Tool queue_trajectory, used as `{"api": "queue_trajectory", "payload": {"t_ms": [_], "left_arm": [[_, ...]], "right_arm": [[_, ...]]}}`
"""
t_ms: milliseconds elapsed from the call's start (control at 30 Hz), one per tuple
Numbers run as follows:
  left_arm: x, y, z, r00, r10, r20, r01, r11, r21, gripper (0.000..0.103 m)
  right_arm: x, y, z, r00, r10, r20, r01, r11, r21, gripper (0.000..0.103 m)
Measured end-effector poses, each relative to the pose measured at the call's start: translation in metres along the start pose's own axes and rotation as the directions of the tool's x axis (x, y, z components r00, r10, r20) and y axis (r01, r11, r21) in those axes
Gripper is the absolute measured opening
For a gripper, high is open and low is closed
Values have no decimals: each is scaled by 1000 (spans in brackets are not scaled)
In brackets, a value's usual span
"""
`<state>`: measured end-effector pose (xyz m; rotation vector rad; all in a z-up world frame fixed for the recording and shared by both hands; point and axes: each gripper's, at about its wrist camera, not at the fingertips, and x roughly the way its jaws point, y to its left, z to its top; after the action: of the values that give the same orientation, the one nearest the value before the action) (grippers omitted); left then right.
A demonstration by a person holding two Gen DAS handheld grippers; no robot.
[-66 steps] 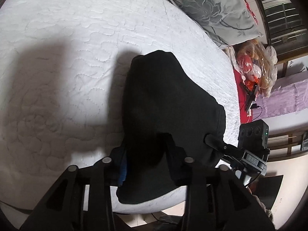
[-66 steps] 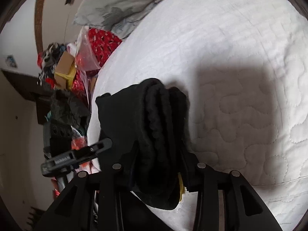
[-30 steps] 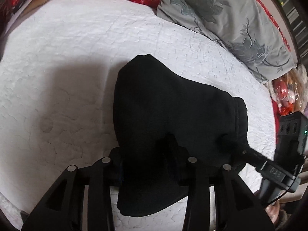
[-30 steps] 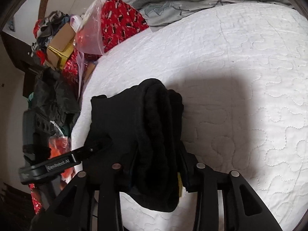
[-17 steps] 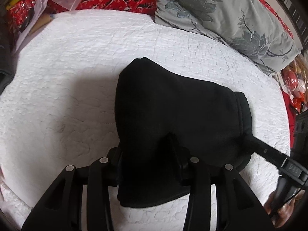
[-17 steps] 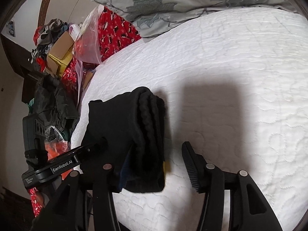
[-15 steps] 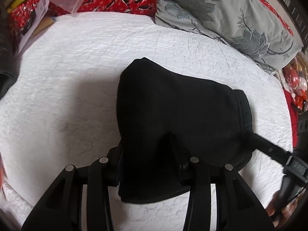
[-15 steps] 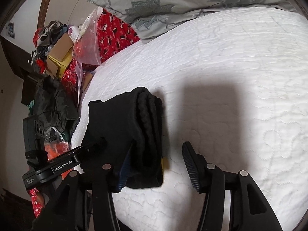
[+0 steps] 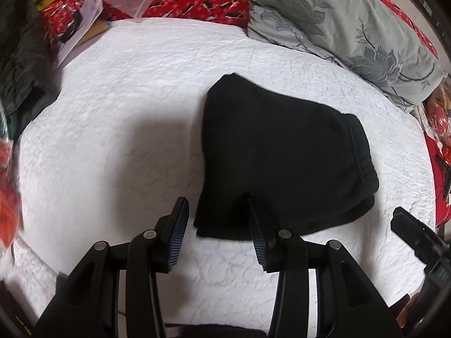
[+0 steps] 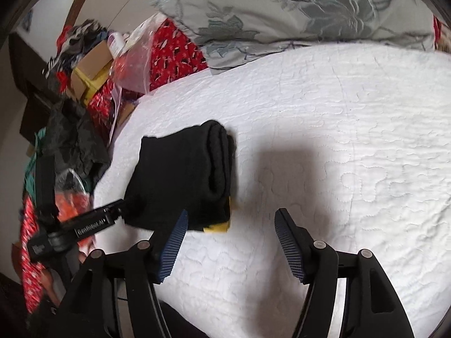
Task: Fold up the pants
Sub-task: 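Pull both grippers back from the folded black pants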
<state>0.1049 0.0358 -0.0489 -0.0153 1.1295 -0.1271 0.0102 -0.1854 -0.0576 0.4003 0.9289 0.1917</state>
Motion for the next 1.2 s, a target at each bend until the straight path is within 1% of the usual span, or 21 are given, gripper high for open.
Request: {"api": "queue_trajectory", "payload": {"t_ms": [100, 233, 300, 333, 367, 400, 467, 567, 600, 667, 767, 867, 1033, 1200], "left_arm": [[-6, 5, -10, 1000, -2, 16, 2, 1000, -22, 41], [-18, 5, -23, 997, 25, 73, -22, 999, -36, 41], [-21, 3, -27, 993, 60, 104, -57, 998, -31, 41], [-21, 3, -28, 991, 67, 113, -64, 998, -31, 41], [-21, 2, -29, 989, 79, 124, -75, 997, -31, 41], [-21, 2, -29, 987, 93, 129, -89, 995, -32, 41], [-20, 3, -29, 986, 104, 129, -99, 994, -44, 41], [-18, 6, -30, 989, 96, 115, -91, 995, -48, 41], [-19, 6, -31, 988, 100, 119, -94, 994, -52, 41], [-22, 7, -33, 984, 115, 134, -107, 992, -63, 41], [-23, 9, -34, 983, 123, 135, -114, 991, -70, 41], [-23, 9, -35, 985, 111, 129, -102, 992, -75, 41], [-28, 1, -41, 978, 134, 158, -125, 990, -62, 41], [-29, -8, -44, 978, 134, 159, -127, 990, -57, 41]], "right_arm": [[0, 8, -12, 1000, -23, -6, 23, 999, -31, 70], [-2, 25, -26, 997, -73, 7, 73, 993, -96, 70], [-5, 35, -32, 995, -102, 25, 104, 987, -124, 74], [-6, 39, -34, 993, -112, 30, 115, 984, -139, 80], [-7, 43, -35, 992, -125, 35, 129, 980, -153, 83], [-8, 47, -37, 990, -138, 38, 142, 976, -166, 83], [-10, 54, -39, 984, -171, 45, 177, 964, -196, 85], [-13, 61, -41, 975, -213, 60, 221, 950, -220, 90], [-14, 62, -42, 969, -235, 71, 245, 943, -224, 92], [-16, 64, -42, 957, -277, 85, 289, 930, -227, 100], [-19, 64, -42, 942, -318, 111, 336, 913, -232, 102], [-23, 64, -42, 942, -312, 121, 332, 914, -234, 102], [-32, 64, -43, 947, -280, 156, 310, 922, -233, 102], [-38, 60, -43, 952, -253, 174, 288, 932, -221, 102]]}}
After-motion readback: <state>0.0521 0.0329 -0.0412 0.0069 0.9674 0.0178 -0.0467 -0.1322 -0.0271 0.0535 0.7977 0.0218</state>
